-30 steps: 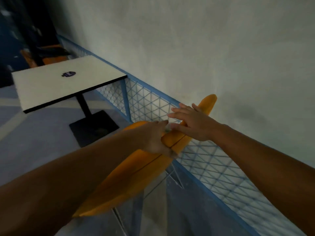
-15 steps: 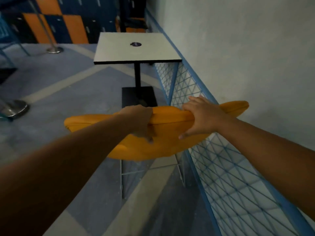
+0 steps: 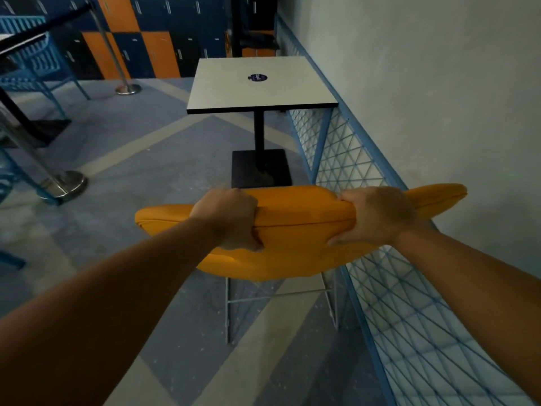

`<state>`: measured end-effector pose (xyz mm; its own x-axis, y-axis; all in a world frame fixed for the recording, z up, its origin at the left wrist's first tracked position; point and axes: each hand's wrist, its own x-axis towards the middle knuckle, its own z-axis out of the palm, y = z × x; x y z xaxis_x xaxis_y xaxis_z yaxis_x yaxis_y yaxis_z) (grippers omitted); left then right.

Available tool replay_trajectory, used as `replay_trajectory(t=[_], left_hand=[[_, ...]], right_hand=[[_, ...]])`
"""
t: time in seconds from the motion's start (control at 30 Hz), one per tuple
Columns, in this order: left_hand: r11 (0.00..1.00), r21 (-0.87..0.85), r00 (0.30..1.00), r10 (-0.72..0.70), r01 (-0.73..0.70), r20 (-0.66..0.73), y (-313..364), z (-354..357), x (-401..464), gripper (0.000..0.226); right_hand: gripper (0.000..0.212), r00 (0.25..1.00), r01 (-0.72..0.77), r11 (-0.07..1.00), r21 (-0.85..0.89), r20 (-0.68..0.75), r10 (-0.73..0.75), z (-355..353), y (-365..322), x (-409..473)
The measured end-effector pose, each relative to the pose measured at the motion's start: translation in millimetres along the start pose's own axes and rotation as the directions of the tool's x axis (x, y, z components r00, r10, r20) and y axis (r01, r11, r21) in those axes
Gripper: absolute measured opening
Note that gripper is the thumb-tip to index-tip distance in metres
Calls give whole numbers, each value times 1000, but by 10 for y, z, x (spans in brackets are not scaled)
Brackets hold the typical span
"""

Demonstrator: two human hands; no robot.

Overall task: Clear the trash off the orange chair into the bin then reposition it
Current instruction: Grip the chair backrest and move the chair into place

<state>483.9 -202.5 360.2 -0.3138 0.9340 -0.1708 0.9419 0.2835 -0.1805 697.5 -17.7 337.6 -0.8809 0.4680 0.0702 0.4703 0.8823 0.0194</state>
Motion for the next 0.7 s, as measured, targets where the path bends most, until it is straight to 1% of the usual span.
replay_trajectory(t=[0.13, 0.3, 0.5, 0.7], left_hand=[[1000, 6, 998, -6, 6, -59, -19, 48, 71, 58], [1000, -14, 994, -11, 10, -112, -80, 75, 266, 58], [1000, -9, 993, -18, 18, -114, -216, 71, 612, 63], [999, -23, 994, -44, 42, -103, -315, 27, 1069, 66]], right_hand=[[82, 999, 11, 1000, 27, -40, -10, 20, 46, 74], [74, 998, 20, 999, 48, -53, -17, 17, 132, 249], [73, 998, 40, 999, 34, -41, -39, 28, 286, 556], [74, 996, 68, 997, 31, -55, -66, 85, 591, 1025]])
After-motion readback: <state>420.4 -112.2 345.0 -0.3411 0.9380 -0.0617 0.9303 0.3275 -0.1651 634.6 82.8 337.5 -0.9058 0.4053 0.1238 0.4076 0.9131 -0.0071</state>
